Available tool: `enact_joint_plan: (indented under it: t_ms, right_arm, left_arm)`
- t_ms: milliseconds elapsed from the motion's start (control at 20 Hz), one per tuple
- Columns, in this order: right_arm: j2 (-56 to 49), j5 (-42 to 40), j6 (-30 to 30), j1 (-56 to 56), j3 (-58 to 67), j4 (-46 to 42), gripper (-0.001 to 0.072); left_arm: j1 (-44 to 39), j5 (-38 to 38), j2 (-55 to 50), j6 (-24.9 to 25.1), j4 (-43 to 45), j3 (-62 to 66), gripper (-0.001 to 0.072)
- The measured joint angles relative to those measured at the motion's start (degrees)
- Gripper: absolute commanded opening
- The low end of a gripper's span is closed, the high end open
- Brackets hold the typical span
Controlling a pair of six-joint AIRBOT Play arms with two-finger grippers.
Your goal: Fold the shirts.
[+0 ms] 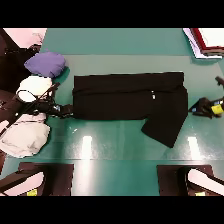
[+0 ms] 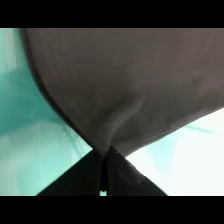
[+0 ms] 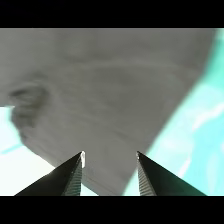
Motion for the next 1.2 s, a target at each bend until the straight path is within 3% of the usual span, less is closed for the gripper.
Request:
enact_joint_plan:
  t_ms: [450,600,650,750,950,1200]
  right_arm:
    - [0.28,-10.67,-2.40,-4.02,-16.39,2.43,0.0376]
    - [0.35,-13.46,-2.89,-1.97,-17.64,3.78,0.0313]
    - [0.35,-14.62,-2.97,-1.16,-17.73,4.00,0.0276]
    - [0.28,-17.35,-3.15,0.39,-17.42,3.65,0.0017]
    - [0.90,-18.05,-3.56,2.10,-14.47,2.80,0.0014]
    - [9.55,-9.70,-4.11,2.73,-12.52,-2.49,0.0014]
  left_arm:
    - [-0.02,2.34,3.21,-1.07,0.35,0.00,0.0023]
    - [-0.02,2.71,3.34,-1.31,0.35,0.00,0.0023]
    - [-0.02,2.80,3.34,-1.33,0.33,0.00,0.0023]
    - [-0.02,2.80,3.37,-1.38,0.35,0.00,0.0023]
    - [-0.02,2.12,3.50,-1.51,1.42,0.00,0.0021]
    - [-0.07,-5.01,7.45,-2.14,10.43,-0.04,0.0021]
